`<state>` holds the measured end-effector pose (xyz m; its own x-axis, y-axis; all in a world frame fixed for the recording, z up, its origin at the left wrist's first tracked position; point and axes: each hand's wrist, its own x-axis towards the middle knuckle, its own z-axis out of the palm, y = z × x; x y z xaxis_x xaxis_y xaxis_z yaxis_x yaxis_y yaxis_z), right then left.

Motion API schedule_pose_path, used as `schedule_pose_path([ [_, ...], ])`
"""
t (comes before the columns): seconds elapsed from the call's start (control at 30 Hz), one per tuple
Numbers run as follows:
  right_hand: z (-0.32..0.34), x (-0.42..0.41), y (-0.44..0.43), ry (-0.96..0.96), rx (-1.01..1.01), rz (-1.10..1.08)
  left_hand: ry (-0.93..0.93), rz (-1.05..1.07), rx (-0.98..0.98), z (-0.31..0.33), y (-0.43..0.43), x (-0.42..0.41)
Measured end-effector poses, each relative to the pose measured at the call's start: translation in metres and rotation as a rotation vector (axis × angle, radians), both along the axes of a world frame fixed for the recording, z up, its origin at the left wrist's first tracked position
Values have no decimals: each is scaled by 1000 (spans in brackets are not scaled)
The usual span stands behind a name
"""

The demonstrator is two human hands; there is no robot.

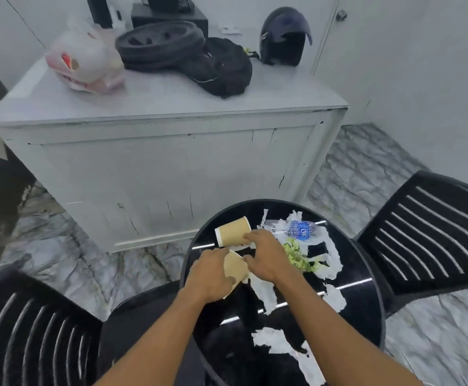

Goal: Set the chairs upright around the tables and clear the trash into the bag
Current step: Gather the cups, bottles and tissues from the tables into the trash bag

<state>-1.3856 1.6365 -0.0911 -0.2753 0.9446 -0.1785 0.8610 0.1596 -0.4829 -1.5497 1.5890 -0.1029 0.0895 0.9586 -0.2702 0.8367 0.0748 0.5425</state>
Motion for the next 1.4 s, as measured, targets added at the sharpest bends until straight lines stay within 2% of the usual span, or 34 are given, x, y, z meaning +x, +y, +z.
schedule_pose_path([
  [0.23, -44, -13, 80, -158, 3, 217, 69, 79, -37, -46, 34, 27],
  [0.43, -78, -35, 113, -411, 25, 359, 53, 158, -121, -69, 32, 32],
  [0.63, -81, -41, 108, -389, 53, 316, 48, 203, -91, -58, 21, -3],
  [0.77, -43, -74, 95, -334, 114, 317, 50, 294, -62, -27, 7, -57],
  [0.93, 27, -179, 54, -187, 222, 399, 60, 431, 113, 45, -33, -156],
  [1.13, 94, -351, -42, 16, 319, 573, 131, 680, 315, 121, -145, -317],
  [1.27, 105, -469, -127, 93, 311, 730, 264, 896, 281, 130, -238, -409],
  [1.4, 91, -560, -213, 61, 280, 894, 295, 1055, 161, 113, -335, -473],
])
